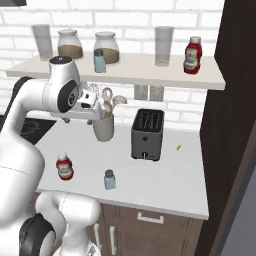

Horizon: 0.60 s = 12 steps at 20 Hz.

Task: Put the shaker and condiment bottle from the counter next to their counterparts in the cabinet.

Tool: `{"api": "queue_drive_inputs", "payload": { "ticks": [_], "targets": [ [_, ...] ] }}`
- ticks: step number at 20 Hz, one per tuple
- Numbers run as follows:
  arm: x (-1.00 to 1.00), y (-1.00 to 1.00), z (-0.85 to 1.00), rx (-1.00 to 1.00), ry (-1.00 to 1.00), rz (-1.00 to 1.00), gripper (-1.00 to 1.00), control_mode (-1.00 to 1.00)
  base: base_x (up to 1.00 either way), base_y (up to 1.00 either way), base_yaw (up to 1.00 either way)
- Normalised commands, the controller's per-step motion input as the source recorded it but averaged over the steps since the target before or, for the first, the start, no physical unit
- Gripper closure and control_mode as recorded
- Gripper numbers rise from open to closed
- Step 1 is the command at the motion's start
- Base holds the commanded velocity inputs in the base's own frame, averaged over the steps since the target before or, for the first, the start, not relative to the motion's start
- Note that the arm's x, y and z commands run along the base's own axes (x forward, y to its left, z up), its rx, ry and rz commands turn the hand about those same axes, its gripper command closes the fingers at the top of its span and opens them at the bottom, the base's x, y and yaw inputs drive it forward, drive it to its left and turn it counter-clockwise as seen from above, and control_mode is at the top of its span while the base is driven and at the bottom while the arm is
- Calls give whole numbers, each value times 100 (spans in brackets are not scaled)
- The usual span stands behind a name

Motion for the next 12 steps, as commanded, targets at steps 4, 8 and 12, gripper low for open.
{"api": "queue_drive_inputs", "payload": {
  "ticks": [4,8,12],
  "targets": [
    [-35,8,0,0,-8,0,-100,-100,0,0,0],
    [-44,2,0,0,-12,0,-100,-100,0,0,0],
    [-31,0,0,0,-9,-2,-100,-100,0,0,0]
  ]
}}
